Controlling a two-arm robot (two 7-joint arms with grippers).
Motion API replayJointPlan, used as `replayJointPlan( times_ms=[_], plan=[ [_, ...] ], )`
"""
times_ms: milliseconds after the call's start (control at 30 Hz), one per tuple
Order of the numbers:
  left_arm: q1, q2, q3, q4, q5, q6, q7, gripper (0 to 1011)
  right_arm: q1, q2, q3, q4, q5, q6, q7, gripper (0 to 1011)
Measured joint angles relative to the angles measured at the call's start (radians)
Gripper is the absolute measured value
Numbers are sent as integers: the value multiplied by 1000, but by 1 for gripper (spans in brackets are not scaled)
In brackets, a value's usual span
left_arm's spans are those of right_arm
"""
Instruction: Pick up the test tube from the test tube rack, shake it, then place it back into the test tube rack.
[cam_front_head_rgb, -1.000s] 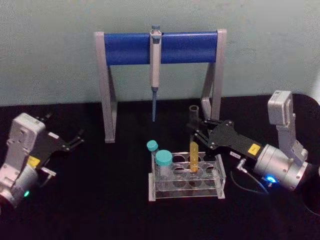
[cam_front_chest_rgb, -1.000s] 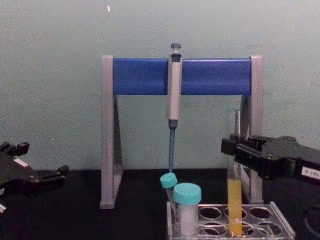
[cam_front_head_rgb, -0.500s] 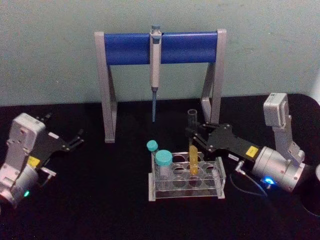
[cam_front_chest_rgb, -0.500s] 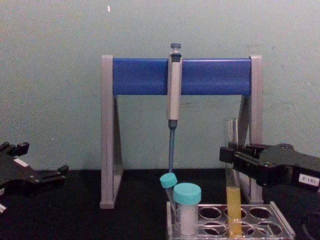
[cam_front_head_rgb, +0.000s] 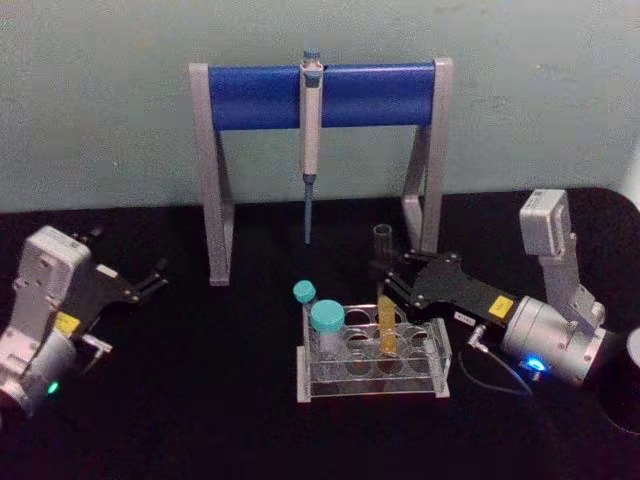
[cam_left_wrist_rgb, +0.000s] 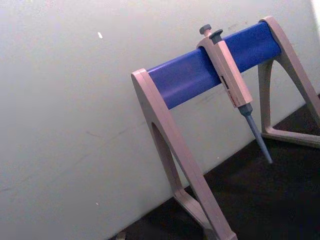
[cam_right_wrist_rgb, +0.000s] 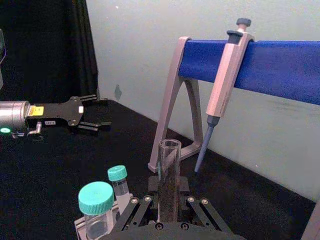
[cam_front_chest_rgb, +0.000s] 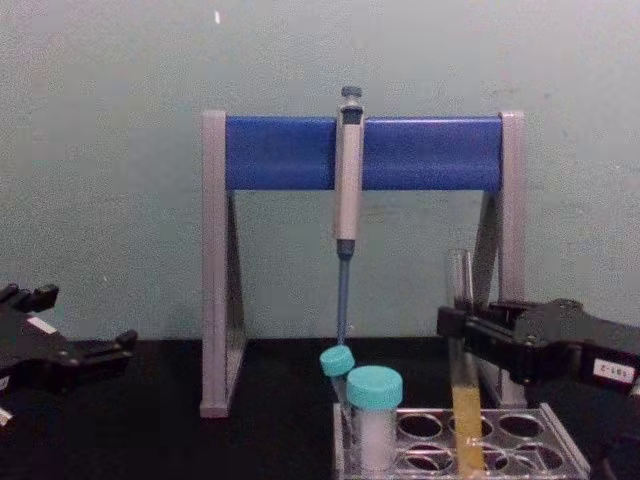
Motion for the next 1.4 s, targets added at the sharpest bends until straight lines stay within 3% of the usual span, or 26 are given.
replayJointPlan(
  times_ms=[1067, 1400],
  plan=[
    [0, 0, 0, 0, 0, 0, 0, 1001, -1, 4, -1, -5, -9, 8, -9, 229],
    [0, 0, 0, 0, 0, 0, 0, 1001, -1, 4, -1, -5, -7, 7, -8, 506]
  ],
)
